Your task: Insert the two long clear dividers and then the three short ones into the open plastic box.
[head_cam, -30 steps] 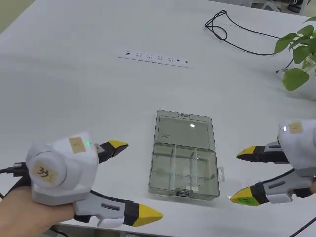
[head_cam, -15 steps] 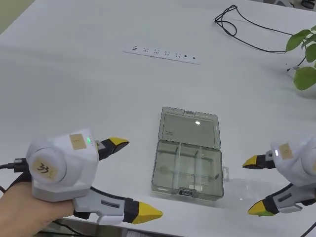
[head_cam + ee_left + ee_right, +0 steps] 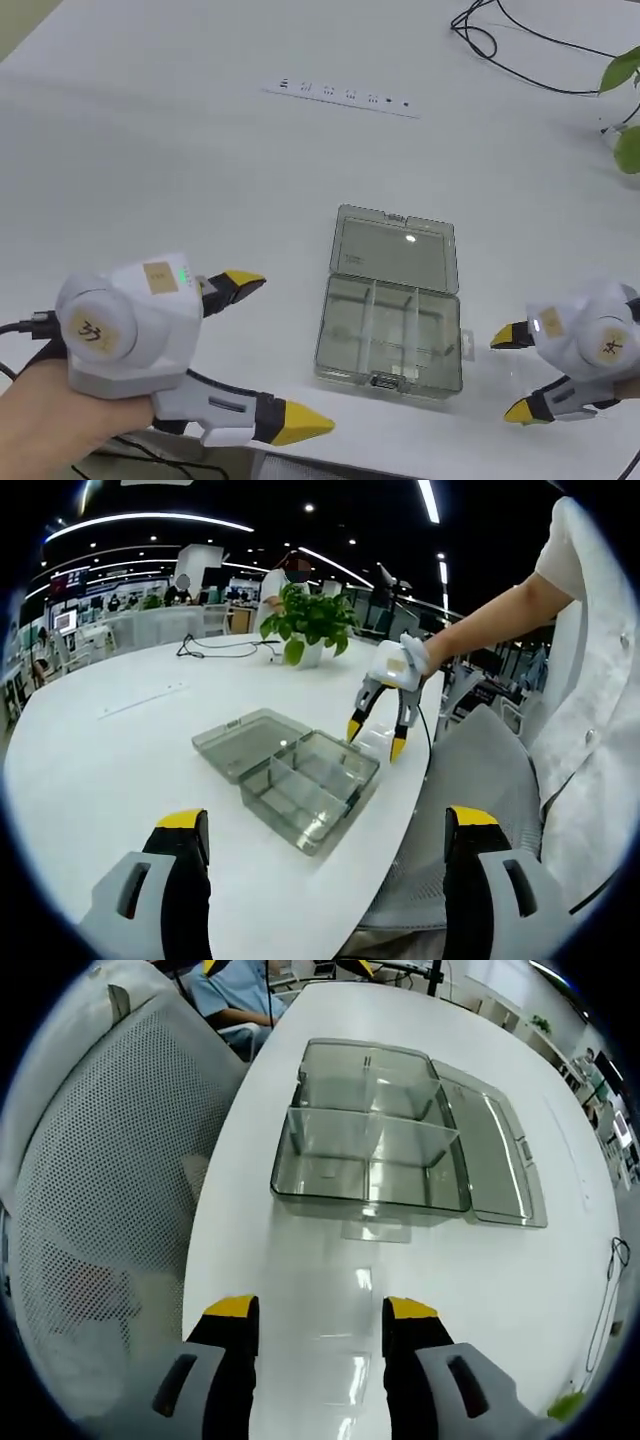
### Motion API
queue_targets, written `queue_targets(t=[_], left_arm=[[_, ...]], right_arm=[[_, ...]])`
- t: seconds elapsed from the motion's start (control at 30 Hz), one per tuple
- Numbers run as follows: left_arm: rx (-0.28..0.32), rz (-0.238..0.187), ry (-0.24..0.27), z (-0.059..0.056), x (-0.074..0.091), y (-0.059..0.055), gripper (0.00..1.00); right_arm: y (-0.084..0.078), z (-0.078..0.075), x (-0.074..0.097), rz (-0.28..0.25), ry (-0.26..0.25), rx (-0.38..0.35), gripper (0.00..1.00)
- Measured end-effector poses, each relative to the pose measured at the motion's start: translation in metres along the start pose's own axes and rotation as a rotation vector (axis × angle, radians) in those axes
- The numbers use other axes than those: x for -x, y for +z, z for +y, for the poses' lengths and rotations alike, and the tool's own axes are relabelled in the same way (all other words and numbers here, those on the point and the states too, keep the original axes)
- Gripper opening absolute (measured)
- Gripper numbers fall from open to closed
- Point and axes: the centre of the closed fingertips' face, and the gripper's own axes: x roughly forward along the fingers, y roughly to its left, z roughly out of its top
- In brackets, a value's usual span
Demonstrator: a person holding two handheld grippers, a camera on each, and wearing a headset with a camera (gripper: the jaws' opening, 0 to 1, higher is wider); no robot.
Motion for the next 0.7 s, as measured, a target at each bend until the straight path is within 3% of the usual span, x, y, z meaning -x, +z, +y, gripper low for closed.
queue_targets(t=[0.33,0.53,0.7], left_arm=[[0.007,0.0,0.003,0.0025,0.0009,0.0002,1.0],[0.008,0.001,0.006,0.004,0.001,0.0003,1.0],[0.009,-0.001,0.006,0.0048,0.0001,0.0008,1.0]], right_arm=[[-0.0024,-0.0014,-0.0088,0.033,0.012,0.038,0.46],[-0.0033,-0.0049,-0.0082,0.043,-0.012,0.099,0.41],[-0.004,-0.0067,-0.0087,0.048,-0.023,0.1,0.38]])
